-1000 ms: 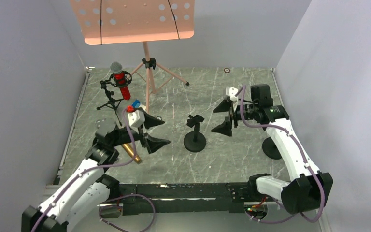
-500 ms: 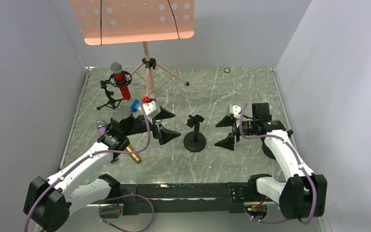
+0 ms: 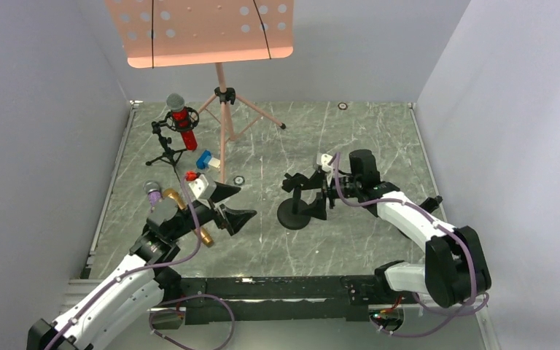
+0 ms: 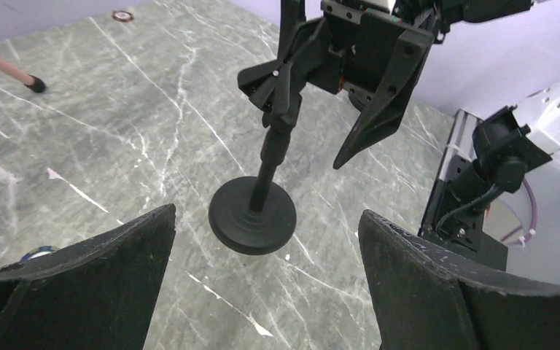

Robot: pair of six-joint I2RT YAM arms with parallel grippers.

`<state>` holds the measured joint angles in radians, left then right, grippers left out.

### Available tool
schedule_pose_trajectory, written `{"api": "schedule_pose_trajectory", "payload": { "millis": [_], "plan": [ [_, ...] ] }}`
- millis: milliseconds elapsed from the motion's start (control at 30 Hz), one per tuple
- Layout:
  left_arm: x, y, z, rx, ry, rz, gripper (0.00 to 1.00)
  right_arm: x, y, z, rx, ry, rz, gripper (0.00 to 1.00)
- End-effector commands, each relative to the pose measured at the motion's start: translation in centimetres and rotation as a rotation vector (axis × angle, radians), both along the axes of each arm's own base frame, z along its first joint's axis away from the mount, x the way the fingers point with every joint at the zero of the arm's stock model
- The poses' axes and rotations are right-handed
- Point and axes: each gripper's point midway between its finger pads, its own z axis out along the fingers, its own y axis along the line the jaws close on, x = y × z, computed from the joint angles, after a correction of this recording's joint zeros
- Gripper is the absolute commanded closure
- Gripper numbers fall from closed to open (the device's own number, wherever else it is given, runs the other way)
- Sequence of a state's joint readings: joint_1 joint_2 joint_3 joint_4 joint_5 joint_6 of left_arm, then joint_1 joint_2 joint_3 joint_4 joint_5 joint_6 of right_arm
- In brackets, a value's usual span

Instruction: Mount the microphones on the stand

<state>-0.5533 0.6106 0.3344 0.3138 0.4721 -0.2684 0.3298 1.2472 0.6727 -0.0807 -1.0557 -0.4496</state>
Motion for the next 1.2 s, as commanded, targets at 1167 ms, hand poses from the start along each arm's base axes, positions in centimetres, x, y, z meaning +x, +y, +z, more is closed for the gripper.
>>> {"api": "schedule_pose_trajectory", "payload": {
  "millis": [1167],
  "plan": [
    [3.0, 15.1, -13.9, 0.028, 0.912, 1.281, 0.01, 2.7, -2.7, 1.4, -0.06, -0.108, -0.02, 0.09]
  ]
}}
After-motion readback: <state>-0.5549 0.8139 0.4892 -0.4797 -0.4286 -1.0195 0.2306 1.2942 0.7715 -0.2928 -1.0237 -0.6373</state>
